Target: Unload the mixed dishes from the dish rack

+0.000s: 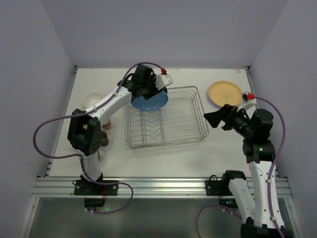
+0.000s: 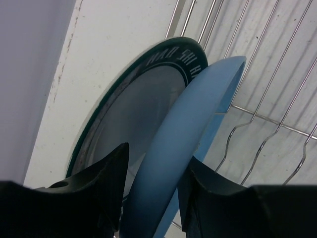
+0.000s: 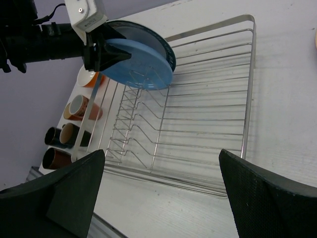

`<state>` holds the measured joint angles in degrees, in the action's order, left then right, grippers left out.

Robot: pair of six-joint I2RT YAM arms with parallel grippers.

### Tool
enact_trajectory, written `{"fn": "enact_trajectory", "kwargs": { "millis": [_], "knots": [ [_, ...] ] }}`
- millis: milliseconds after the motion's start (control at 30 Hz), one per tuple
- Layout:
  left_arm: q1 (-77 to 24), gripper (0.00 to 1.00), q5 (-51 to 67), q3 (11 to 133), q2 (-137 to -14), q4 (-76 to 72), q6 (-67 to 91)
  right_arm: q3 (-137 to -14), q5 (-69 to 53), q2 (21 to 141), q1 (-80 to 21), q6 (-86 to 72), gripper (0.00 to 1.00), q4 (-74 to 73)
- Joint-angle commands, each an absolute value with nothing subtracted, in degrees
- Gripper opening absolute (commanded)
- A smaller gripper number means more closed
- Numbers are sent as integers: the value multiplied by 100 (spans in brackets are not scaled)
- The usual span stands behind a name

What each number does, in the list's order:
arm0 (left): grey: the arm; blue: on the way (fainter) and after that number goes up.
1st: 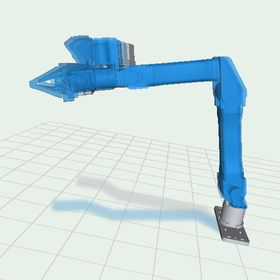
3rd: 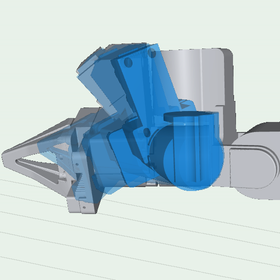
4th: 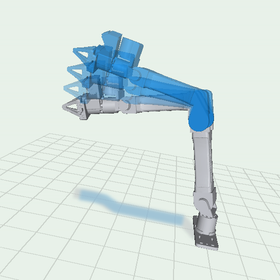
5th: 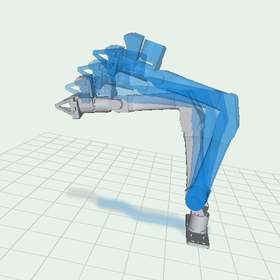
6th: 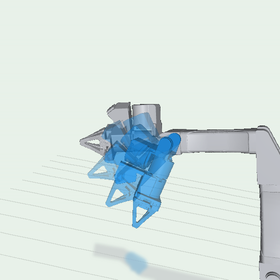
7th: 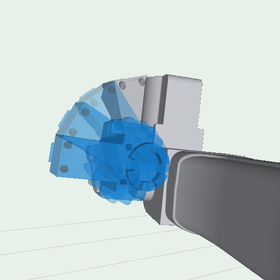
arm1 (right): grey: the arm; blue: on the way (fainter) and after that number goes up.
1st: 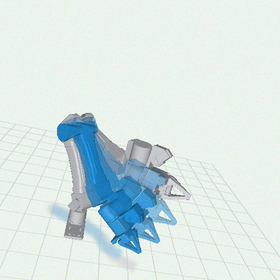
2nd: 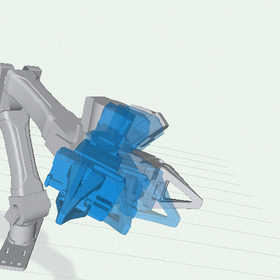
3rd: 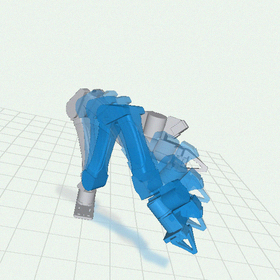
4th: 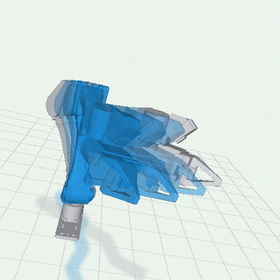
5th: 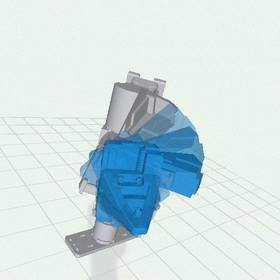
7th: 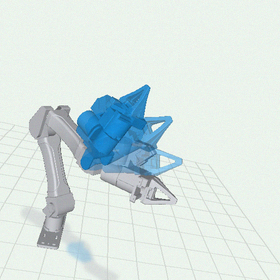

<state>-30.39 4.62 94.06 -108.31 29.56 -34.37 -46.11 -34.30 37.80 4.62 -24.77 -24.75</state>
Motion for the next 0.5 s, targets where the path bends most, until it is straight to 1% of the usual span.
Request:
{"fn": "enact_trajectory", "kwargs": {
  "millis": [0, 33, 233, 300, 400, 467],
  "knots": [
    [-3015, 45, 545, 8914, -10258, 2288, -4323, -4570, -3753, 3858, 475, -2479, 99, -2180],
    [-3023, 43, 545, 8816, -10205, 2198, -4376, -4570, -3762, 3858, 475, -2487, 99, -2171],
    [-3023, 40, 519, 8385, -9958, 1661, -4570, -4535, -3867, 3893, 475, -2531, 99, -2074],
    [-3023, 36, 492, 8376, -9949, 1617, -4614, -4526, -3920, 3894, 475, -2540, 99, -2066],
    [-3023, 28, 449, 8367, -9897, 1582, -4737, -4500, -3929, 3876, 475, -2549, 99, -2048],
    [-3041, 15, 405, 8350, -9844, 1565, -4825, -4483, -3955, 3858, 475, -2566, 99, -2030]
  ]
}}
